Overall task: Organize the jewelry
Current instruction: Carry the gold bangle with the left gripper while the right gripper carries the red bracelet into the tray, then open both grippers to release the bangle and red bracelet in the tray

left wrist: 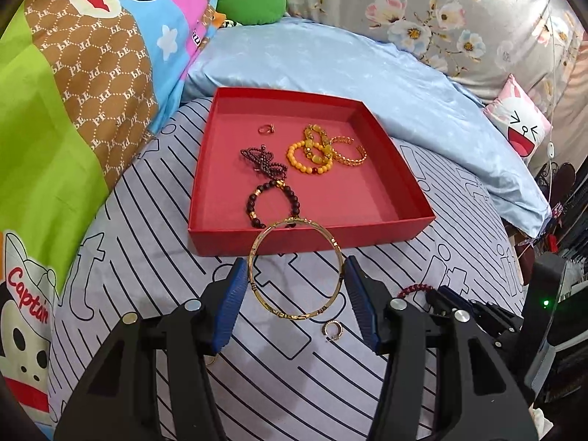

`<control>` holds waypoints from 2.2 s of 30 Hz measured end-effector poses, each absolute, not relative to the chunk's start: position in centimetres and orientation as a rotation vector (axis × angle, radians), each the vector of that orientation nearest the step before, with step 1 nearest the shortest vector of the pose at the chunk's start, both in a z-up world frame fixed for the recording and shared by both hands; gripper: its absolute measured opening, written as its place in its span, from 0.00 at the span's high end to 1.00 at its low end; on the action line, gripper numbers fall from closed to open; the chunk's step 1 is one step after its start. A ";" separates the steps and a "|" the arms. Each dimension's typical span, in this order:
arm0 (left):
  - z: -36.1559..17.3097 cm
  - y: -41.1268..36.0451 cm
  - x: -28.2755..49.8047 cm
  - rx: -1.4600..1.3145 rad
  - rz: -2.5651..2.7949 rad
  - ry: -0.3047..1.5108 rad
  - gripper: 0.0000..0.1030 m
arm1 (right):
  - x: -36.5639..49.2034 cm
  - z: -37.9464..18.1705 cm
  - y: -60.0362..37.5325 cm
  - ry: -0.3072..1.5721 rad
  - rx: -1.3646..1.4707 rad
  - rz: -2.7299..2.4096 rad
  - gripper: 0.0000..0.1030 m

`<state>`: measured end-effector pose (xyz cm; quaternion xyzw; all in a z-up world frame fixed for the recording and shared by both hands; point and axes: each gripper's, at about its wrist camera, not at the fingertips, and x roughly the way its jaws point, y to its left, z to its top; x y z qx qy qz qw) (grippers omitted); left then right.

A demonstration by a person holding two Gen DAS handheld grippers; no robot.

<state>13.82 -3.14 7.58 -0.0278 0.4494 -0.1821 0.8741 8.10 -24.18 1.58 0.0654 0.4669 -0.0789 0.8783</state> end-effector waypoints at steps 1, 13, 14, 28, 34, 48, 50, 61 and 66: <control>7.5 -3.2 13.9 -0.058 -0.380 0.941 0.50 | 8.2 1.6 -24.1 0.974 0.135 -0.163 0.93; 8.7 -2.8 14.9 -0.056 -0.372 0.918 0.50 | 8.4 9.6 -22.7 0.821 0.145 -0.081 0.93; 8.9 -2.8 15.1 -0.055 -0.371 0.914 0.50 | 8.8 10.5 -22.6 0.805 0.140 -0.072 0.93; 10.2 -4.9 21.3 -0.056 -0.399 0.890 0.50 | 18.5 13.9 -20.2 0.748 0.202 0.058 0.93; 7.5 -6.5 23.8 -0.026 -0.394 0.927 0.50 | 21.6 10.0 -20.6 0.824 0.228 0.048 0.93; 3.0 -7.5 25.9 0.009 -0.354 0.988 0.50 | 22.3 4.7 -22.7 0.912 0.203 -0.049 0.89; 2.8 -7.6 26.0 0.002 -0.355 0.994 0.50 | 22.1 4.7 -22.6 0.908 0.195 -0.060 0.84; 3.9 -7.1 25.0 -0.016 -0.327 0.976 0.42 | 19.6 6.7 -21.8 0.849 0.180 -0.061 0.65; 4.9 -6.7 23.9 -0.014 -0.328 0.958 0.42 | 18.2 7.8 -21.2 0.831 0.181 -0.050 0.65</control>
